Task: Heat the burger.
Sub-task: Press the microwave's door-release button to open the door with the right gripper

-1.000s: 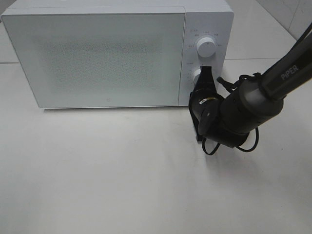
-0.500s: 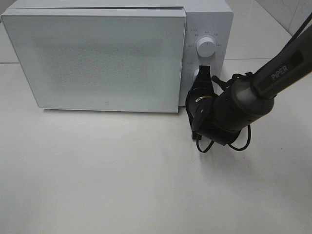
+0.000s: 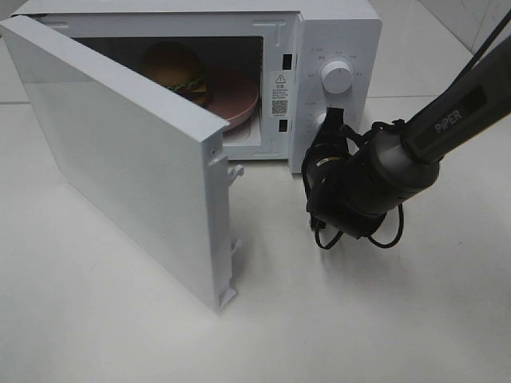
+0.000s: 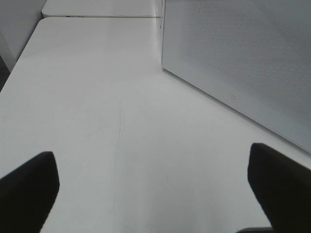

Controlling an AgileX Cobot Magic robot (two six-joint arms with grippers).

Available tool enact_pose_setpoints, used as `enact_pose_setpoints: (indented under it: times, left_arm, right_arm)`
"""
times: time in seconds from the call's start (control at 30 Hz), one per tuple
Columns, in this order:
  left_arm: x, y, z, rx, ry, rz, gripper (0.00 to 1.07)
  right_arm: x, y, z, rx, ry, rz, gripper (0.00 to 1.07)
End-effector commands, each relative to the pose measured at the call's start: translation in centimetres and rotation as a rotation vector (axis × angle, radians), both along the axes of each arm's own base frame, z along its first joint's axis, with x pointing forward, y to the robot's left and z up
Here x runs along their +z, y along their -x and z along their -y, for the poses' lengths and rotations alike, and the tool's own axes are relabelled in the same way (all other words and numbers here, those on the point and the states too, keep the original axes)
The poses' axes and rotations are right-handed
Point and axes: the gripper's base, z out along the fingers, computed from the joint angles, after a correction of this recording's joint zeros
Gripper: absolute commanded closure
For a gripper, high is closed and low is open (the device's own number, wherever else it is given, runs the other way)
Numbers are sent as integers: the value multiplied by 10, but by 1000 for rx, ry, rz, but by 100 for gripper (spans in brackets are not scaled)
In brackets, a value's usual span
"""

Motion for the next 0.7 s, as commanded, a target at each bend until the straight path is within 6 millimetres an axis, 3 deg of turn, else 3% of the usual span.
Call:
enact_pose_setpoints:
  times: [0.03, 0.7]
  left_arm:
    - [0, 0, 0, 4, 1, 18, 9]
    - [0, 0, 0, 4, 1, 18, 9]
  right_arm:
    - [39, -31, -7, 100, 87, 270, 107]
    - [32, 8, 3, 215, 110, 38, 107]
